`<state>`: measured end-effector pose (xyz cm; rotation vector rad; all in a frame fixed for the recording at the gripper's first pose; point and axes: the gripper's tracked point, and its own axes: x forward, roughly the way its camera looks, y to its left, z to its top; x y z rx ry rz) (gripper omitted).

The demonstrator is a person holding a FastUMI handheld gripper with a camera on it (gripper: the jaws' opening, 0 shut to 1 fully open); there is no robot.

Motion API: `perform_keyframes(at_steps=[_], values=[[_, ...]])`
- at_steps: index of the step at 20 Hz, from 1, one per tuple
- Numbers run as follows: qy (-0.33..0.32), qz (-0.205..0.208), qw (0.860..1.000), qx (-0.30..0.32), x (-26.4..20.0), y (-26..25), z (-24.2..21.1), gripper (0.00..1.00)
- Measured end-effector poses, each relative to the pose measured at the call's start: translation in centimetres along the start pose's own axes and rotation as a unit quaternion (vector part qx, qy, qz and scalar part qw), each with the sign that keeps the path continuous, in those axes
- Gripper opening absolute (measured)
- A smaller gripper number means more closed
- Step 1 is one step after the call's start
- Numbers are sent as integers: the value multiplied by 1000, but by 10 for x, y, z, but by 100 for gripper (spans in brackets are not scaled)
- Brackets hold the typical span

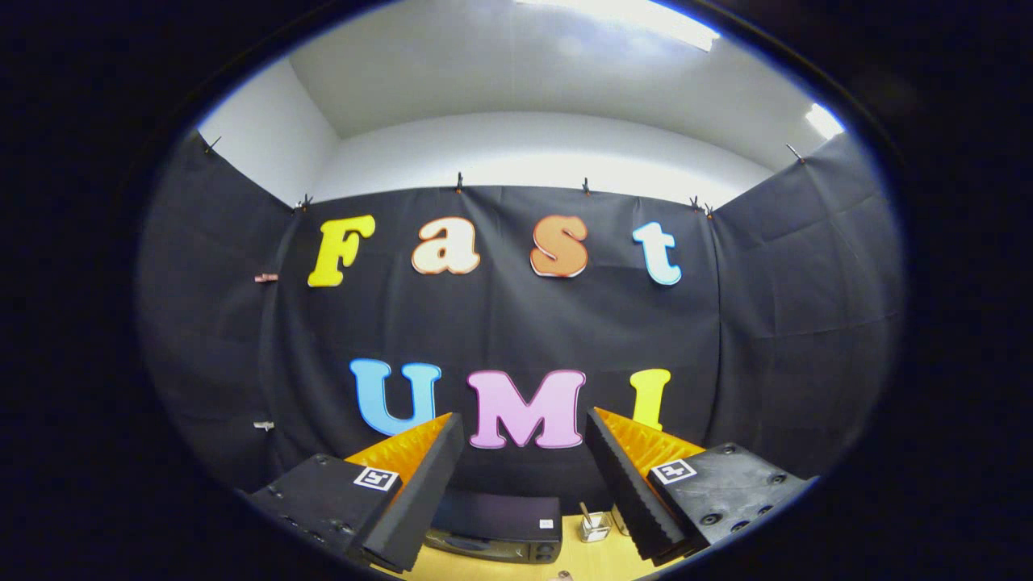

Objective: Open the toaster oven, put the food inside, and close the toaster oven door.

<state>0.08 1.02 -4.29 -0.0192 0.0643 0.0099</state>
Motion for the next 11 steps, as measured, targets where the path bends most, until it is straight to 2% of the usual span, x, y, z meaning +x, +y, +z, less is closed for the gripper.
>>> perform_keyframes(at_steps=[5, 11], values=[[10, 4, 1000, 8, 3, 9, 4, 97], [-19, -3, 1000, 20, 0, 3, 29, 97]])
